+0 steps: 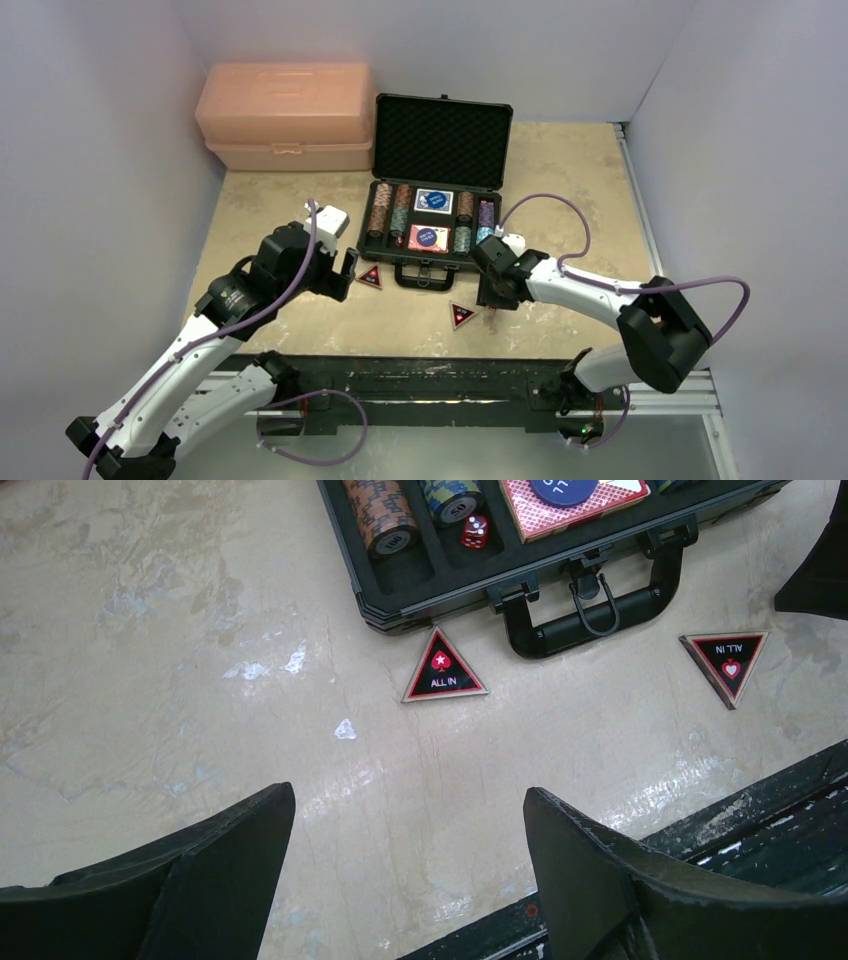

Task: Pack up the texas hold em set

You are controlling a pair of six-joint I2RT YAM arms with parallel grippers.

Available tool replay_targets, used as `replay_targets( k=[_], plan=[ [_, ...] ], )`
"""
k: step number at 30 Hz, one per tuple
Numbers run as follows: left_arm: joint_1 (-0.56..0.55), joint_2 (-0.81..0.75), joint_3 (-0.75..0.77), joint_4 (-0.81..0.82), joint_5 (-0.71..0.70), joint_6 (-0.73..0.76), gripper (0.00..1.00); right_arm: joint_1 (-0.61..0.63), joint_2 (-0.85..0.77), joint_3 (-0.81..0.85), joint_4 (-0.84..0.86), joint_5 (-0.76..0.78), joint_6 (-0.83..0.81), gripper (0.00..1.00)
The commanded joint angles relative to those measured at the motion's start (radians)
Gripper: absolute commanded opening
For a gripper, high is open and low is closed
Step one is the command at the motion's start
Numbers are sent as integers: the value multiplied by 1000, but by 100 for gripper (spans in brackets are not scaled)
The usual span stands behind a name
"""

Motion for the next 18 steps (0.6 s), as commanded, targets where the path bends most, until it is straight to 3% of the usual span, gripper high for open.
replay_targets(
  k=[1, 12, 18],
  plan=[
    [-2, -11, 30, 8, -8, -3, 84, 7, 5, -14, -3, 15, 16, 43],
    [-1, -6, 29, 6, -9, -3, 84, 7, 14, -25, 15, 10, 14, 37],
    [-1, -6, 30, 6, -11, -3, 84, 7, 14, -28, 21, 4, 10, 23]
  ],
)
